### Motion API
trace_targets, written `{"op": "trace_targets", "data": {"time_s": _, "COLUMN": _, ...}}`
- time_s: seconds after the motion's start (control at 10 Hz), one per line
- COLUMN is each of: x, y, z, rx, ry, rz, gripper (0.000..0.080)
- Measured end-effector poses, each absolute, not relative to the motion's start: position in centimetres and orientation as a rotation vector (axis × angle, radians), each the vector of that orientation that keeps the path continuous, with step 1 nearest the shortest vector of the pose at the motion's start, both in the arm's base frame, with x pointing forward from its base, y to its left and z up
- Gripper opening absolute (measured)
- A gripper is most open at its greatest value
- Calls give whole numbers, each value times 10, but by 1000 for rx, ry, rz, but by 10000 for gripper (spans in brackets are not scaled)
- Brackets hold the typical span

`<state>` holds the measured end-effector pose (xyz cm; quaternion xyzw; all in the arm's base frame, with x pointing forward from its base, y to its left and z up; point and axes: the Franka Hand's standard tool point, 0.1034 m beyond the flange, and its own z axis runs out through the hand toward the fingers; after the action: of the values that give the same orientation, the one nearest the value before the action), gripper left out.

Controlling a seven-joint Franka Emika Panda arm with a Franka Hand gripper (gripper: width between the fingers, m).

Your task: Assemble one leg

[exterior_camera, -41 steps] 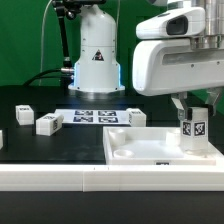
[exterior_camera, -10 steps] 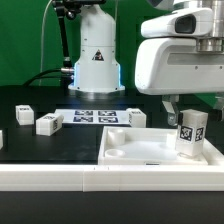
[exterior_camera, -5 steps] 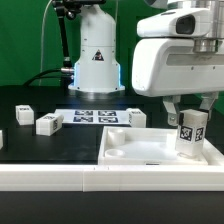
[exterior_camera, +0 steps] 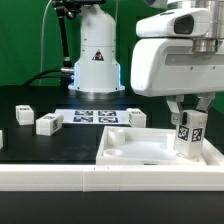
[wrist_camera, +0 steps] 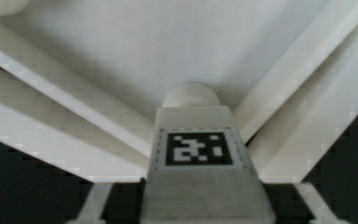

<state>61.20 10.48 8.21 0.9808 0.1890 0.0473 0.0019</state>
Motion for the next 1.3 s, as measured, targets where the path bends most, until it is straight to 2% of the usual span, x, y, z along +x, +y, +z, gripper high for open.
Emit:
{"op": "trace_targets", "data": {"time_s": 0.5, "x": 613, "y": 115, "z": 81, "rx": 3191, "ry": -304, "rz": 222, "gripper": 291}}
{"op": "trace_targets", "data": {"time_s": 1.0, "x": 610, "y": 123, "z": 80, "rx": 3020, "ry": -1114, "rz": 216, "gripper": 291}}
{"op": "trace_targets", "data": {"time_s": 1.2, "x": 610, "y": 122, "z": 80, "rx": 2987, "ry": -1256, "rz": 198, "gripper": 291}}
{"op": "trace_targets", "data": {"time_s": 1.3, "x": 610, "y": 122, "z": 80, "rx": 2985, "ry": -1262, "rz": 198, "gripper": 316}}
